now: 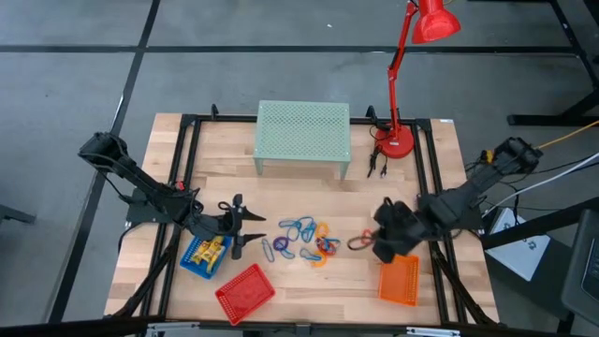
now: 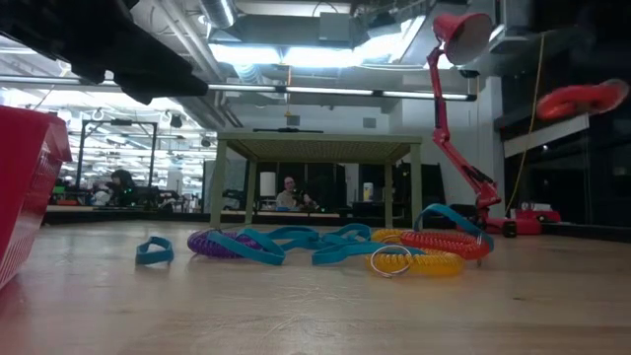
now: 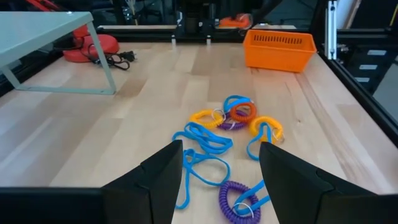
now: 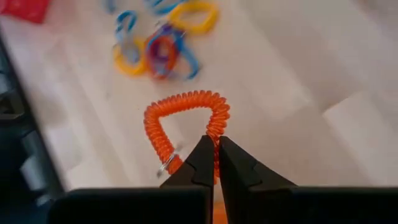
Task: Pick & Place Office Desk Supplies
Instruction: Put the orange spring keychain into the orange bin, then put the violet spring keychain into the orange bin
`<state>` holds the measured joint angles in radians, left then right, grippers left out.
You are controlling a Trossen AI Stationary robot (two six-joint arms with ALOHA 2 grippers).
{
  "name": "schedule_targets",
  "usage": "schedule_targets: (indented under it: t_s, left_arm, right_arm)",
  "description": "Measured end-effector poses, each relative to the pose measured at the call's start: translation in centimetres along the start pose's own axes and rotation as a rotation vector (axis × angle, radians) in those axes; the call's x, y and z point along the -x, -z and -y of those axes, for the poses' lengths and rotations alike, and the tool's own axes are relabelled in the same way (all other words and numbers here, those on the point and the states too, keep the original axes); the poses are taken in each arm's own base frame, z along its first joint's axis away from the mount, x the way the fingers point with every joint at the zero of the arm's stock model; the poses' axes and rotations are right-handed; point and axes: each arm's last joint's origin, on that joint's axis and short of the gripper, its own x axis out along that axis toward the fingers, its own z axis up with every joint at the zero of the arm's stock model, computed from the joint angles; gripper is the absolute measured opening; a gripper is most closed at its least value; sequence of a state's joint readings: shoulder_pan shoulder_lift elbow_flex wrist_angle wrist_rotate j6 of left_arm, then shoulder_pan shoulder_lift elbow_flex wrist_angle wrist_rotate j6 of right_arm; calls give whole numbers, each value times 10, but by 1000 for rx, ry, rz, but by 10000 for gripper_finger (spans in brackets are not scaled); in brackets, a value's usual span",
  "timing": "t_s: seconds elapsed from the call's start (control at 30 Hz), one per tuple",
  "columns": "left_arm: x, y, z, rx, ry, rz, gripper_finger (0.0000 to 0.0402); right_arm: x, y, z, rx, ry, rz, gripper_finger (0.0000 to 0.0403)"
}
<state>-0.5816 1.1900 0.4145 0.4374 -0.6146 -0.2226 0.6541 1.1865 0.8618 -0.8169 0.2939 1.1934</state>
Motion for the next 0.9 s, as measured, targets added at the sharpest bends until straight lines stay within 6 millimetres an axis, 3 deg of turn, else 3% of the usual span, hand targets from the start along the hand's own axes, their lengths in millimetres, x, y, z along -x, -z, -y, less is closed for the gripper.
schedule_targets:
  t_s: [0.33, 0.63, 0.77, 0.9]
  left_arm:
    - [0, 0, 0, -2, 6, -1, 210]
    - [0, 0, 0, -18, 17, -4, 210]
    - [0, 0, 1, -17, 23, -5, 210]
    - [0, 0, 1, -16, 24, -3, 210]
  right_arm:
    - [11, 56, -18, -90, -65, -210, 7]
    - [-16, 94, -28, -125, 93, -334, 11]
    - [-28, 100, -31, -123, 137, -358, 39]
    - [-31, 102, -31, -89, 141, -363, 97]
